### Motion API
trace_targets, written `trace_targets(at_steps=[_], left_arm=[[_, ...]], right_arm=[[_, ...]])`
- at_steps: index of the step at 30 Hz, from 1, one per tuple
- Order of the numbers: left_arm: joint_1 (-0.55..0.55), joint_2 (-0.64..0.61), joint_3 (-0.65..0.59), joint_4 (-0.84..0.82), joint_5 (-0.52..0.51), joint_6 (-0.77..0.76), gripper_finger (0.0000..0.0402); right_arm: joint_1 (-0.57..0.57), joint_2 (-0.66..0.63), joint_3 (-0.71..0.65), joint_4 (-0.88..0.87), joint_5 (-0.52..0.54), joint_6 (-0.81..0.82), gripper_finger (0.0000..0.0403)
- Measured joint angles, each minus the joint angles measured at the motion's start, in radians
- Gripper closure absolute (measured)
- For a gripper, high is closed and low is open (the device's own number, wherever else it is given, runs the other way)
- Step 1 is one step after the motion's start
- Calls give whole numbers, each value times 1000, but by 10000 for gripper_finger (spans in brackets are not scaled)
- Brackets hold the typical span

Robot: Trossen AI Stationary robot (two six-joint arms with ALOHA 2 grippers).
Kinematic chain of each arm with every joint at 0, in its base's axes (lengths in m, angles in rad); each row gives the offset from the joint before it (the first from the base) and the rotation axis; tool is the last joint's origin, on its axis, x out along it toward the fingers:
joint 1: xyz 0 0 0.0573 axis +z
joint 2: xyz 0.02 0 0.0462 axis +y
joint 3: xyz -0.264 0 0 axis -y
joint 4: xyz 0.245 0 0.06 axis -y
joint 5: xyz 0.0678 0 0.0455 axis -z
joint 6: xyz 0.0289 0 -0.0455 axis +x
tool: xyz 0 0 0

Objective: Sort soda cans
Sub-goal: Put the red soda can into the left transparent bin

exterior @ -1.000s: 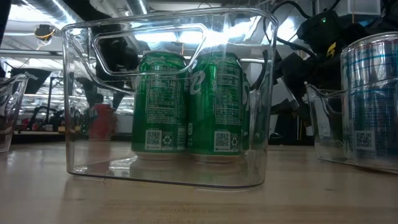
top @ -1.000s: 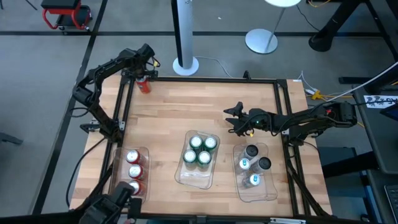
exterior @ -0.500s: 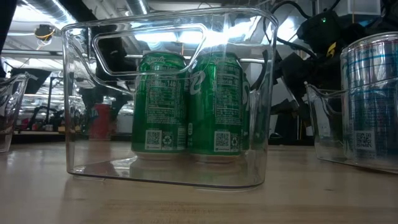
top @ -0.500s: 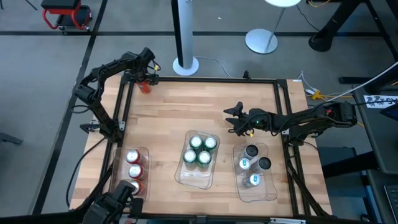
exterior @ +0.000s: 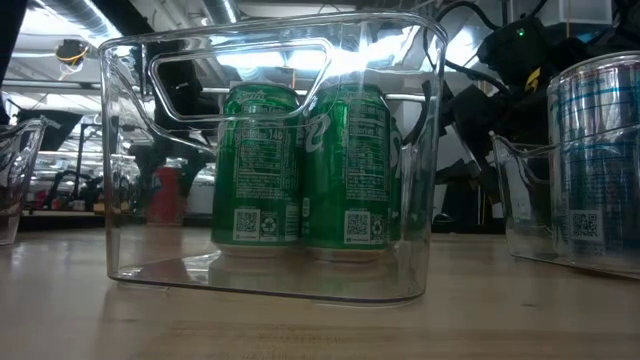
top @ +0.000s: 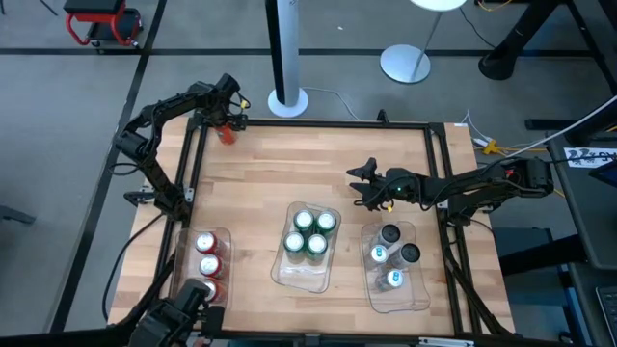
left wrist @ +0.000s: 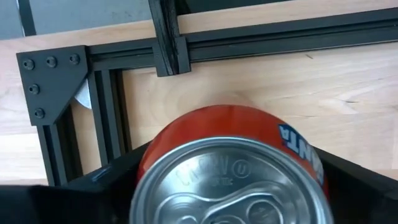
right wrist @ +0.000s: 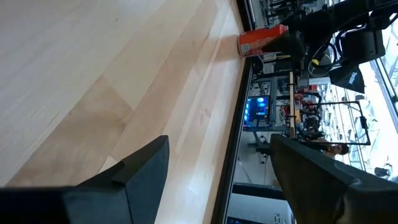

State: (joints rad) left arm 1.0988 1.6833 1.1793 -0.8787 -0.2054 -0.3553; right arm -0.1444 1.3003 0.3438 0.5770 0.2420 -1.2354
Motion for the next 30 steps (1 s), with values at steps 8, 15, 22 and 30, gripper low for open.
trace_targets(at_steps=[8,15,22,30], left_arm=[[0,-2,0,1,2,27,106],[-15,-41,-2,-11,9,53,106],[-43,-151,-1,-38,1,64,106],[-152,-311,-1,-86,65,64,106]], right_arm=[[0,0,0,0,0,0,125],[0,0,0,0,0,0,125],[0,0,0,0,0,0,125],[0,0,0,4,0,0,125]])
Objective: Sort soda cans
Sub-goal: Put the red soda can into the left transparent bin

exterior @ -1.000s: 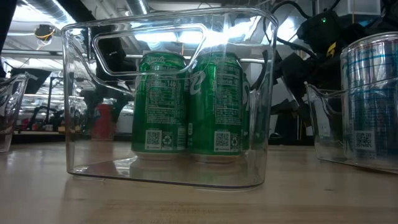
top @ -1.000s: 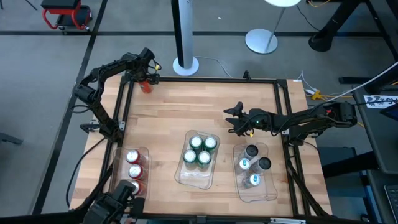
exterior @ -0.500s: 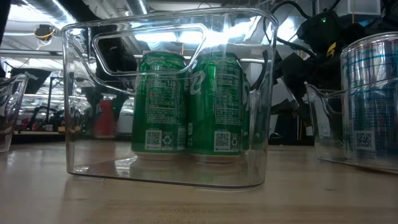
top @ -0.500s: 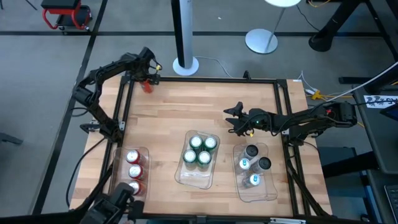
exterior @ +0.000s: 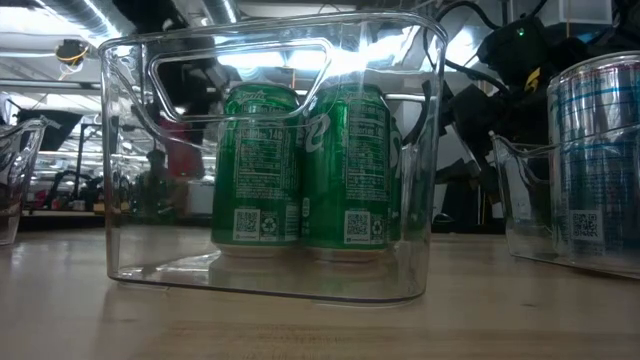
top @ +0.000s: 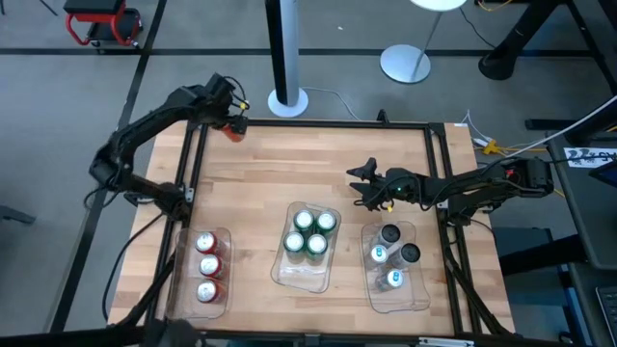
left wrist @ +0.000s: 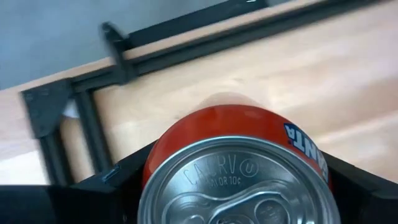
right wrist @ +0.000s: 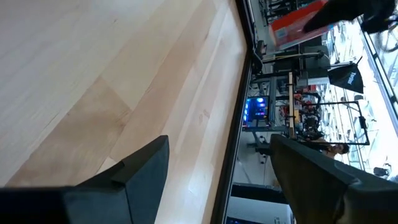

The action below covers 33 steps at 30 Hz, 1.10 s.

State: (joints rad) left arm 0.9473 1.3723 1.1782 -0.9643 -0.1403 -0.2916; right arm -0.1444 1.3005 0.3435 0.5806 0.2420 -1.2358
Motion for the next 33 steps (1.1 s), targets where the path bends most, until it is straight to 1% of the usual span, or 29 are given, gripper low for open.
trace_targets(at_steps=[5,11,19,24,29,33], left_arm=[[-112,-93,0,-12,84,-28,106],[-281,-167,0,-60,161,-64,104],[-508,-240,0,-180,186,-184,102],[-641,-277,1,-265,216,-311,101],[-780,-311,1,-310,216,-443,101],[-879,-340,2,-350,216,-595,100]], right_arm=[[0,0,0,1,0,0,125],[0,0,0,2,0,0,125],[0,0,0,2,0,0,125],[0,0,0,2,0,0,125],[0,0,0,2,0,0,125],[0,0,0,2,0,0,125]])
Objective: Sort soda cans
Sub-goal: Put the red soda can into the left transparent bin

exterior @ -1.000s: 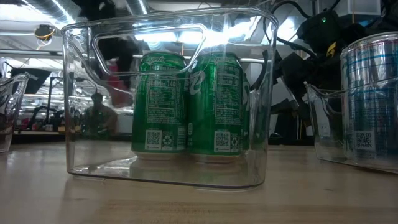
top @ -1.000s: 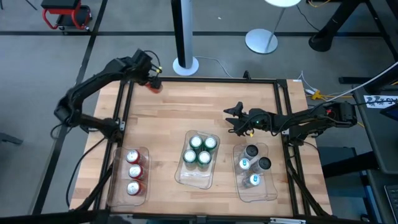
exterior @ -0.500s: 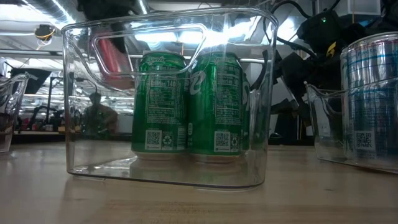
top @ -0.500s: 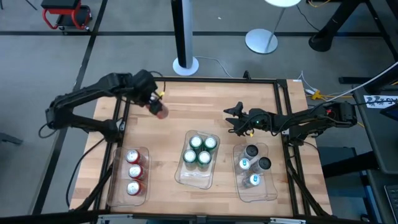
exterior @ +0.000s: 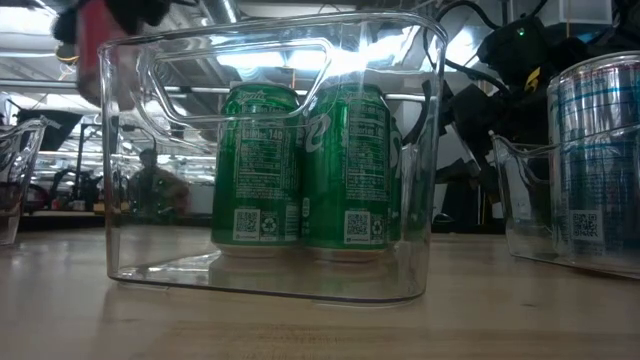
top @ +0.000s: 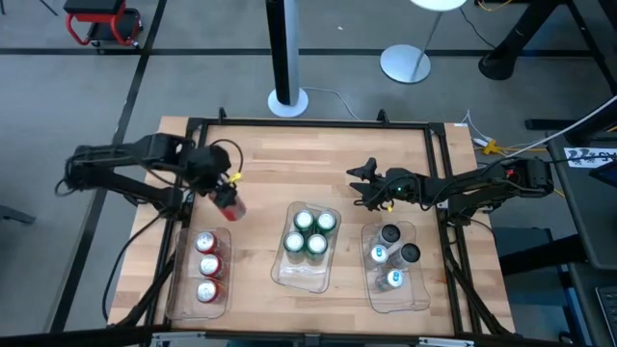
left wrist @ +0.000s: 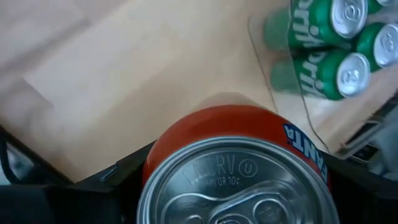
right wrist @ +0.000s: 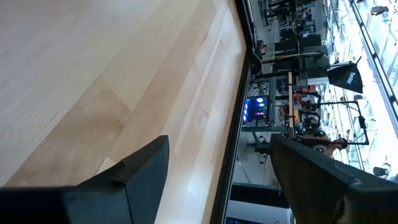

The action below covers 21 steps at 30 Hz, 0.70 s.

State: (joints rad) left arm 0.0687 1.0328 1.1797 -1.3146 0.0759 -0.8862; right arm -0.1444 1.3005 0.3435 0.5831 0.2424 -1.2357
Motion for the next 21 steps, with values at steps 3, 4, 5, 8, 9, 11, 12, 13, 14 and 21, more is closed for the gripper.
trace_targets(at_steps=[3,4,5,8,9,11,12,13,14,21], left_arm=[[-83,-18,0,-16,-1,-123,100],[-112,-22,0,-24,-1,-161,100],[-141,-27,0,-23,-1,-199,100],[-224,-33,0,-18,0,-302,100],[-252,-33,0,-20,-1,-330,100],[-304,-32,0,-17,-1,-389,100],[-329,-31,0,-17,-2,-421,100],[-355,-31,0,-18,-4,-455,100],[-380,-30,0,-19,-8,-489,100],[-572,-29,0,-37,-47,-734,100]], right_arm=[[0,0,0,0,0,0,125],[0,0,0,0,0,0,125],[0,0,0,0,0,0,125],[0,0,0,0,0,0,125],[0,0,0,0,0,0,125],[0,0,0,0,0,3,125],[0,0,0,0,0,5,125],[0,0,0,0,0,6,125],[0,0,0,0,0,6,125],[0,0,0,-1,0,8,125]])
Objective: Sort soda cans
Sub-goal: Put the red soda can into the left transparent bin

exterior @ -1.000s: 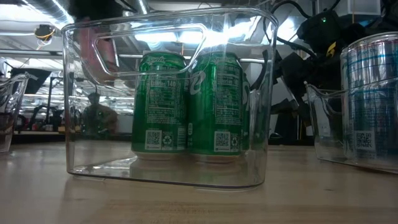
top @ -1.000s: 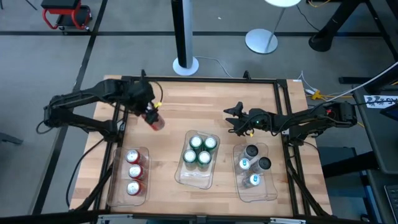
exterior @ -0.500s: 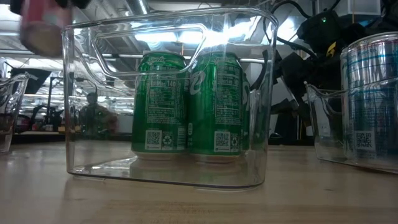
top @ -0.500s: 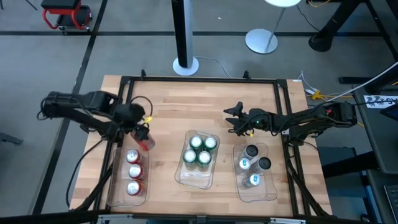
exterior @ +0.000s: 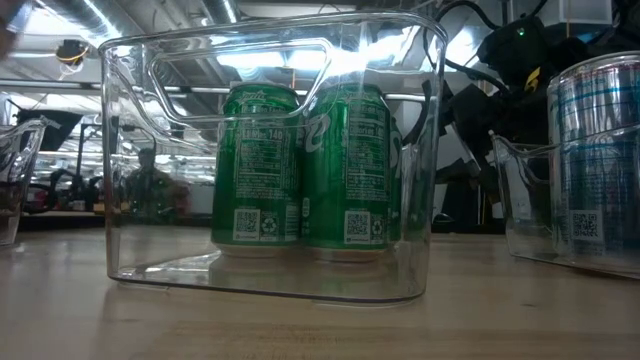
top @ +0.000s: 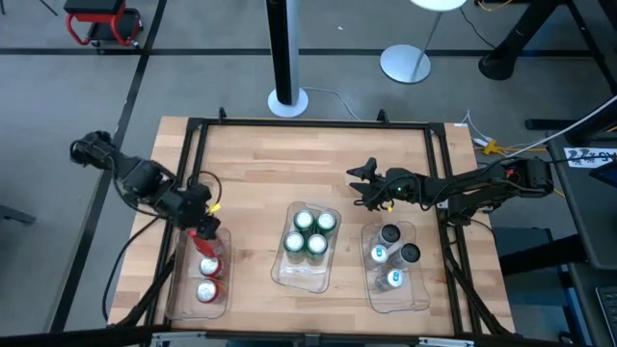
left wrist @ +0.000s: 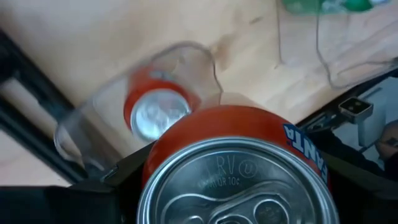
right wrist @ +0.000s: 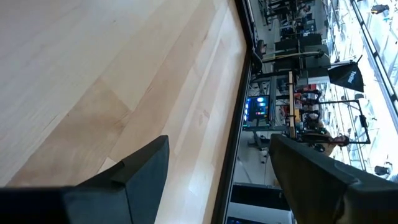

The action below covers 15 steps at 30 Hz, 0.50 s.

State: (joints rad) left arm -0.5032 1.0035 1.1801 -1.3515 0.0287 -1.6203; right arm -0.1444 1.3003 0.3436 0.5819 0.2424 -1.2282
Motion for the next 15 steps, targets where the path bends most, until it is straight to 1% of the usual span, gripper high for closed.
trace_targets(at_steps=[8,11,15], left_arm=[[-219,0,0,-8,-62,-256,100],[-289,12,0,-26,-66,-353,100],[-381,42,0,-33,-66,-434,100]], right_arm=[[0,0,0,0,0,0,125],[0,0,0,0,0,0,125],[0,0,0,0,0,0,125]])
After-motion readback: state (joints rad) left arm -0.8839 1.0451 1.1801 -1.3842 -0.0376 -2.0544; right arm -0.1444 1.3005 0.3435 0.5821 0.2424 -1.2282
